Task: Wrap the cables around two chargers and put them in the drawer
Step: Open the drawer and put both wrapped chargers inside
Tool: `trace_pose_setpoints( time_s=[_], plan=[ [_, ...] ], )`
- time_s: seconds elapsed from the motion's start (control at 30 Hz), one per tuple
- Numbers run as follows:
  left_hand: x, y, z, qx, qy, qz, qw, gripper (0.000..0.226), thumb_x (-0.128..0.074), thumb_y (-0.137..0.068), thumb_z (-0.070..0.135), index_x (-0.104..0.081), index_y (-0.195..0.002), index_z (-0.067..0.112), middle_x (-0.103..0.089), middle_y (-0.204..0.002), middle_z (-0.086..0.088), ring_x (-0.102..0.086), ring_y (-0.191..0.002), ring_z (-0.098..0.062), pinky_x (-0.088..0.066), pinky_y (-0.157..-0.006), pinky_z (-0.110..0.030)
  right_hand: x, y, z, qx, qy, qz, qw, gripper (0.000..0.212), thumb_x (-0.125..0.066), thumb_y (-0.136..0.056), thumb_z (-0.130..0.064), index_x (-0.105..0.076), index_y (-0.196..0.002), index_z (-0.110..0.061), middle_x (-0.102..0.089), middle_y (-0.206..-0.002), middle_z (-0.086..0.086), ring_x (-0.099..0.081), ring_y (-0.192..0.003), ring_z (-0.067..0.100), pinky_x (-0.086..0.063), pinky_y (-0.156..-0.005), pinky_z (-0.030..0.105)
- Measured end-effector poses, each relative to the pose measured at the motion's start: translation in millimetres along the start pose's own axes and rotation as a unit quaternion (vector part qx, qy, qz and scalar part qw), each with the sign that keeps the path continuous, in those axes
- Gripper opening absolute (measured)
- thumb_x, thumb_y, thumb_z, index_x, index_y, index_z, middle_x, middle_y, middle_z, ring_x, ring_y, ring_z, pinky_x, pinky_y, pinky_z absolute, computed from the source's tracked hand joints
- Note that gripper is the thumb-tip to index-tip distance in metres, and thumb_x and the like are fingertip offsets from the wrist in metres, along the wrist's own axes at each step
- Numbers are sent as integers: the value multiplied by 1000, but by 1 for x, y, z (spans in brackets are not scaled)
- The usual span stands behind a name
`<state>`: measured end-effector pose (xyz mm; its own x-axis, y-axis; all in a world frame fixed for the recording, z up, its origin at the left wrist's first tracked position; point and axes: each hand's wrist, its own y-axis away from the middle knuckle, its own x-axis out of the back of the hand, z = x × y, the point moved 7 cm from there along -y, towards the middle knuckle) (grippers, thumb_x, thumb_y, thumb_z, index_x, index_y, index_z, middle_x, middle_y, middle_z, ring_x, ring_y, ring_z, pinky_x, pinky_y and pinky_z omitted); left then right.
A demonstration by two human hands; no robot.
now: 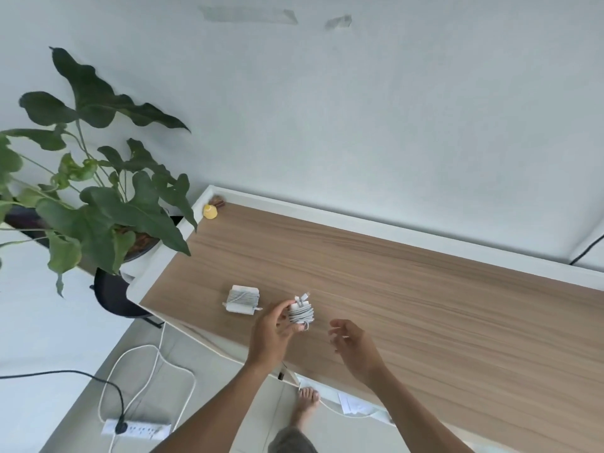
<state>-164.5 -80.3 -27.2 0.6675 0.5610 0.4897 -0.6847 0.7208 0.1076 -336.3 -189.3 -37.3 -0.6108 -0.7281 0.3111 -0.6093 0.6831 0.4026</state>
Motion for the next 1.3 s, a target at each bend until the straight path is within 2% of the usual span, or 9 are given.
trace_pose_setpoints(
  time_s=[0.1,0.23,0.4,0.63,0.8,0.87,1.0,1.17,1.3],
  plan=[
    [-4,-2,-9,10,-5,5,1000,52,-82,-68,19,-64,-114,37,-68,-105,13,-65,-94,-8,-56,-81,-36,-3,-1,-2,4,16,-2,1000,20,-54,-91,-11,-61,-101,-26,-68,-89,-5,-62,-73,9,-53,-78,33],
    [-9,-4,-16,27,-20,-6,999,59,-80,-65,4,-61,-99,49,-67,-98,21,-67,-87,-9,-57,-81,-39,-13,-5,-6,-6,53,-19,998,23,-51,-89,-10,-61,-103,-26,-69,-93,-8,-64,-86,13,-48,-79,22],
    [-13,-7,-18,41,-47,-2,998,48,-82,-69,12,-64,-111,28,-61,-92,21,-59,-75,-4,-53,-77,-31,-26,-6,-7,-39,52,-20,998,25,-50,-90,-12,-62,-111,-20,-63,-95,-7,-58,-88,12,-38,-63,8],
    [-13,-6,-15,56,-100,-79,990,63,-83,-70,21,-54,-126,26,-57,-116,3,-62,-80,-6,-54,-82,-34,-15,5,8,-71,68,-3,995,15,-51,-91,-18,-62,-100,-23,-66,-85,-5,-65,-83,21,-53,-75,33],
    [-1,2,-4,36,-156,-71,985,59,-70,-82,44,-48,-133,23,-52,-126,5,-60,-101,-11,-49,-93,-38,2,14,2,-51,79,18,995,22,-46,-91,-15,-63,-105,-22,-64,-87,-4,-59,-76,15,-43,-60,23],
    [3,3,7,8,-185,-44,982,44,-62,-88,44,-54,-123,19,-59,-121,3,-57,-108,-16,-47,-93,-36,8,16,-3,-40,86,27,995,25,-45,-92,-13,-63,-107,-20,-66,-86,-1,-60,-75,16,-42,-57,20],
    [-1,8,46,-35,-207,-43,977,18,-57,-93,34,-61,-99,17,-68,-94,1,-63,-87,-18,-49,-77,-31,15,18,-13,-14,97,41,994,20,-47,-92,-16,-65,-99,-22,-71,-85,0,-68,-81,22,-53,-70,33],
    [-24,19,75,-59,-217,-106,969,11,-53,-93,27,-62,-90,20,-67,-80,1,-60,-74,-19,-48,-69,-30,28,29,-18,-18,93,86,992,15,-50,-91,-24,-61,-82,-21,-72,-82,4,-66,-82,28,-54,-76,39],
    [-41,34,85,-74,-230,-139,960,13,-53,-94,27,-63,-92,19,-63,-76,3,-57,-73,-18,-45,-66,-28,35,42,-14,-30,87,120,989,16,-50,-92,-24,-64,-85,-17,-72,-84,7,-65,-84,29,-52,-76,37]
  ],
)
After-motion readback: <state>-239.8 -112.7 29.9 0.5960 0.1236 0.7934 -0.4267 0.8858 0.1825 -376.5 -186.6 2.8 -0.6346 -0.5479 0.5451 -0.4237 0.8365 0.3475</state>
